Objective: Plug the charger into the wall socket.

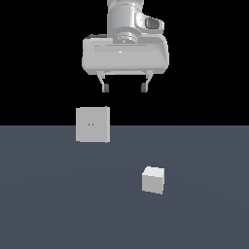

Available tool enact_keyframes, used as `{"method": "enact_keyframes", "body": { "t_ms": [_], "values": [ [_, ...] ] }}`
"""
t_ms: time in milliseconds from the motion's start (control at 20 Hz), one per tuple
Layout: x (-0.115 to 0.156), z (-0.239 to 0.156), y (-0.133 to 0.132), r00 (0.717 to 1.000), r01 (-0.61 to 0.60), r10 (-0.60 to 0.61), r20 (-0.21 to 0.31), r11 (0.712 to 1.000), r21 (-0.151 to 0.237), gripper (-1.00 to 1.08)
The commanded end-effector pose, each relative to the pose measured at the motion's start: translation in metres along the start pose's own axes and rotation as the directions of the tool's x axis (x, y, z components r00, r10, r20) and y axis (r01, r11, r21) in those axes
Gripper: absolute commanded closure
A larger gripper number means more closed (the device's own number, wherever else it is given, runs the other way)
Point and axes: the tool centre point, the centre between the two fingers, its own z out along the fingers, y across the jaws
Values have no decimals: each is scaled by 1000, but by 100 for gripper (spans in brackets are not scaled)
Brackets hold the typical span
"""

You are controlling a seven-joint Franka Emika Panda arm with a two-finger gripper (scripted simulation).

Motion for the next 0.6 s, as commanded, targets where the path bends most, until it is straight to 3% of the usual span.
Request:
{"method": "enact_keyframes", "body": {
  "t_ms": [0, 550],
  "values": [
    [0, 0, 0, 1000, 0, 0, 0, 1000, 0, -92],
    [-13, 15, 9, 999, -43, 43, -18, 999, -4, -92]
  ]
}}
